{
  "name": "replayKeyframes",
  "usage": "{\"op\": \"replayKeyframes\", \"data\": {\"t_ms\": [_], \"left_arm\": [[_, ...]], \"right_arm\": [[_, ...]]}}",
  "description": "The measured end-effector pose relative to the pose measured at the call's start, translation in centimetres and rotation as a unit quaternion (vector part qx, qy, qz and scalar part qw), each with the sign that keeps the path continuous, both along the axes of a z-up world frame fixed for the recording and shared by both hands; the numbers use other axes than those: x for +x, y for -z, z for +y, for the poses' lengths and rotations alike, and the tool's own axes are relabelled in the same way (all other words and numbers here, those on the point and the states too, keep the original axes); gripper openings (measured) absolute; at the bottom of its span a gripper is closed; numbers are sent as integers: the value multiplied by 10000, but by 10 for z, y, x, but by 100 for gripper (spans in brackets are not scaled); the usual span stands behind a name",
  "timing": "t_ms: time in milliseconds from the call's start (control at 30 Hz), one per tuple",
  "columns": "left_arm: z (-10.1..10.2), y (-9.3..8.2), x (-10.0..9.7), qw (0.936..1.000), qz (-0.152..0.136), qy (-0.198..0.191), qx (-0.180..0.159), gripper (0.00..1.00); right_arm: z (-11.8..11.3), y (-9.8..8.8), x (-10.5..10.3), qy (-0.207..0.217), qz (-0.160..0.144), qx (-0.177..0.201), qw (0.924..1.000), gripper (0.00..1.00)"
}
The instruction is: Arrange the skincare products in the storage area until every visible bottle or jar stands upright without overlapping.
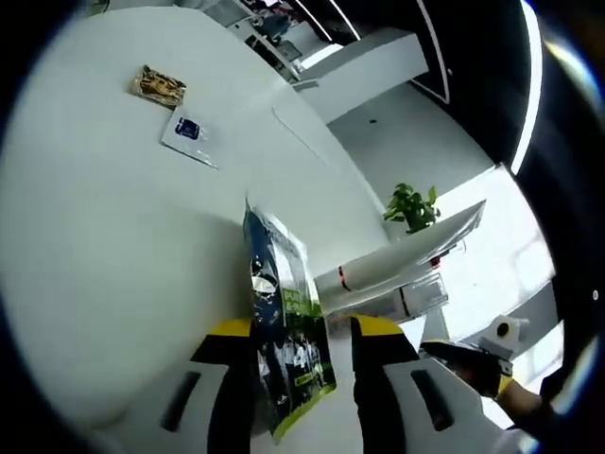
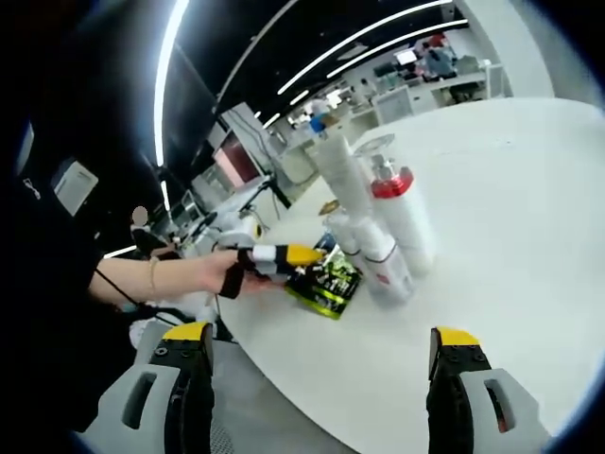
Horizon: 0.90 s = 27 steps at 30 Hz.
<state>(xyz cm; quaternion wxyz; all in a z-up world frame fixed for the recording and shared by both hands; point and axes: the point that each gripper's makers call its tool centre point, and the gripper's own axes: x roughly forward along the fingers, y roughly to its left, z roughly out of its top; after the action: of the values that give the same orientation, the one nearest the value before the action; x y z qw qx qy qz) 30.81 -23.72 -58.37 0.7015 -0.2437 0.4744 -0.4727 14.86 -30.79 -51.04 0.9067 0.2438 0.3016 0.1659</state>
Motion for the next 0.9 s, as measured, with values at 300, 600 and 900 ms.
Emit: {"op": "replayKeyframes", "data": {"t_ms": [300, 600, 900], "left_arm": [[0, -4, -4, 9995, -202, 9, 241, 45], [5, -5, -7, 9971, -477, 68, 586, 54], [9, -1, 0, 9931, -718, 95, 918, 58]], "right_arm": [[0, 0, -3, 18, 0, 25, 10000, 99], [1, -1, -4, 20, -10, 44, 10000, 99], [3, 0, -4, -24, -13, 57, 10000, 99]]}}
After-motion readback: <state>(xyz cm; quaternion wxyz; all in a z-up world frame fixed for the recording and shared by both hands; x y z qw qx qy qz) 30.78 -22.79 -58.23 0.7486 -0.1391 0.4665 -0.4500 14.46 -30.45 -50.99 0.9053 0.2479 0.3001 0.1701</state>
